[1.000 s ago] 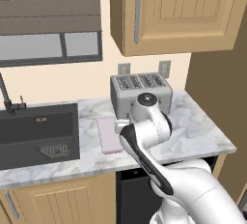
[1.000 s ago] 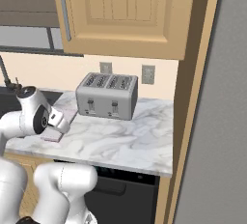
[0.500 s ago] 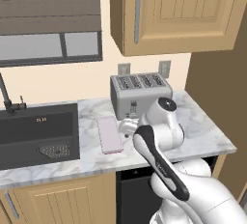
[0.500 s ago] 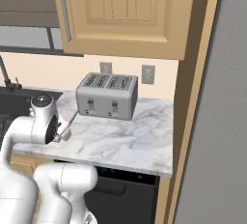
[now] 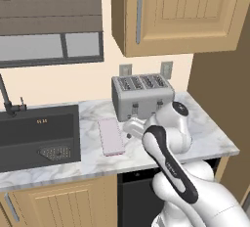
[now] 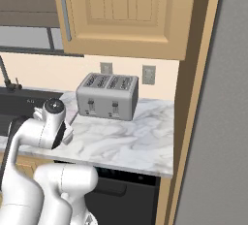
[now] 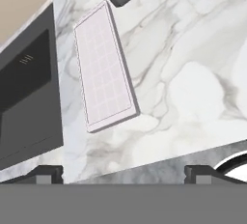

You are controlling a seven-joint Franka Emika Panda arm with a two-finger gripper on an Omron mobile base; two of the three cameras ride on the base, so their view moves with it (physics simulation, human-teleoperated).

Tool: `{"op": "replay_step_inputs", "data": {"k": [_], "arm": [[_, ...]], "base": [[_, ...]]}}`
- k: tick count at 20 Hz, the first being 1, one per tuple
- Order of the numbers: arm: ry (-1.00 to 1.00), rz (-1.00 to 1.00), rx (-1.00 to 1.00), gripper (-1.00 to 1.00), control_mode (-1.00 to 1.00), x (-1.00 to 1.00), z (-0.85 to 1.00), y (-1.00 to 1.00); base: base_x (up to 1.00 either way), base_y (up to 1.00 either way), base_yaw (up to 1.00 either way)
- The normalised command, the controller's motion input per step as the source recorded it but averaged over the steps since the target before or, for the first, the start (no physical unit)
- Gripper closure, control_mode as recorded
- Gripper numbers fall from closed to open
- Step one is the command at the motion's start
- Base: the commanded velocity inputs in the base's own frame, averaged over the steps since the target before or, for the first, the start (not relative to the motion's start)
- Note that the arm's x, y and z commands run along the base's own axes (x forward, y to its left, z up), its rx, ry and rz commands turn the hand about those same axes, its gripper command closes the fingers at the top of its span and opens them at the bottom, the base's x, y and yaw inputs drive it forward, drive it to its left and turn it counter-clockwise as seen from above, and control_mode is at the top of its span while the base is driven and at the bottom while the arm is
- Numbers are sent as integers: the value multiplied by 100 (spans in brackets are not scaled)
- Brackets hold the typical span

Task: The ice cube tray has been filled with water. Take the tray and place it in the freezer to make ice. Close the freezer door after placing the tray.

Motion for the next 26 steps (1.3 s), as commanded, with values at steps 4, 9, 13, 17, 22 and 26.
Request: {"op": "replay_step_inputs", "data": {"k": [4,9,13,17,22,26], "arm": [[5,-7,0,-100,-100,26,0,9],[5,-7,0,-100,-100,34,0,15],[4,-5,-2,-100,-100,34,-1,14],[5,-2,-3,-100,-100,36,-7,5],[4,0,-3,-100,-100,26,-14,0],[0,0,-1,-100,-100,12,-15,0]], "base": [[0,0,0],[0,0,0],[0,0,0],[0,0,0],[0,0,0],[0,0,0]]}}
